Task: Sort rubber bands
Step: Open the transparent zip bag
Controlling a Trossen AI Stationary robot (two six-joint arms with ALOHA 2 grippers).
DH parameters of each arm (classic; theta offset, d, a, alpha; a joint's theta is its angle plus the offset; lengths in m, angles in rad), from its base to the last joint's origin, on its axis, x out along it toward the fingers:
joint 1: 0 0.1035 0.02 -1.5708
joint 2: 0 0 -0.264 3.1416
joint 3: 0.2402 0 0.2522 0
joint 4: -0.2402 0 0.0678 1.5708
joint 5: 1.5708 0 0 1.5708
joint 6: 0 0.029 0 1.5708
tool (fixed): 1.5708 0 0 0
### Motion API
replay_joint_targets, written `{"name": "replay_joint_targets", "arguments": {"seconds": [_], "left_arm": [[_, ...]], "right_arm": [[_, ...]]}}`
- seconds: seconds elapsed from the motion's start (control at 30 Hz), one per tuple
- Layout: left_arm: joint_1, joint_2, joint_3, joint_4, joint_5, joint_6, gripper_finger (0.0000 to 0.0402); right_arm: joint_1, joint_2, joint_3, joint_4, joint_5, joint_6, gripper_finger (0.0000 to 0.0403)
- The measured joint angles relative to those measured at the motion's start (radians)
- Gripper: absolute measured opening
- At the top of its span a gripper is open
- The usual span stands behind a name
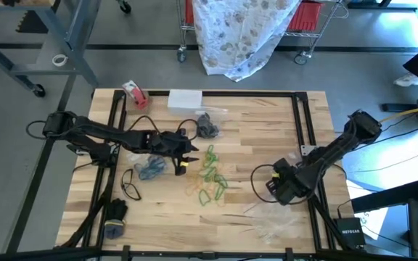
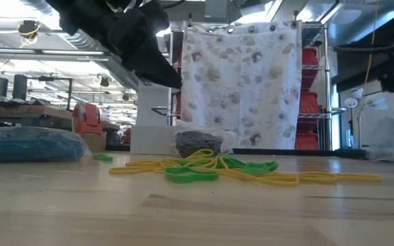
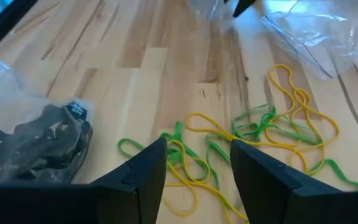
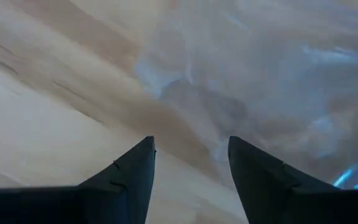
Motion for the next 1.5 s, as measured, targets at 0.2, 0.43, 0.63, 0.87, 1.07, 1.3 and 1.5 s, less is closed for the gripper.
{"name": "replay_joint_targets", "arguments": {"seconds": [0.2,0.43,0.63,0.87,1.07,1.3,1.5], "left_arm": [[-0.014,0.000,-0.001,0.002,0.000,-0.020,0.0171],[-0.014,0.000,-0.001,0.002,-0.002,-0.038,0.0171],[-0.014,0.000,-0.001,0.000,-0.002,-0.041,0.0171],[-0.014,0.000,-0.001,0.000,-0.002,-0.040,0.0171],[-0.014,0.000,-0.002,0.000,-0.002,-0.041,0.0171],[-0.014,0.000,-0.022,-0.001,-0.002,-0.052,0.0171],[-0.014,0.000,-0.025,-0.001,-0.002,-0.064,0.0171]], "right_arm": [[-0.073,0.000,-0.028,0.259,0.095,-0.190,0.0195],[-0.193,0.000,-0.013,0.553,0.173,-0.564,0.0195],[-0.247,0.000,0.109,0.461,0.167,-0.736,0.0195],[-0.243,0.000,0.243,0.245,0.166,-0.802,0.0195],[-0.243,0.000,0.282,0.133,0.166,-0.803,0.0195],[-0.239,-0.014,0.282,0.040,0.189,-0.684,0.0195],[-0.182,-0.099,0.282,-0.106,0.282,-0.485,0.0195]]}}
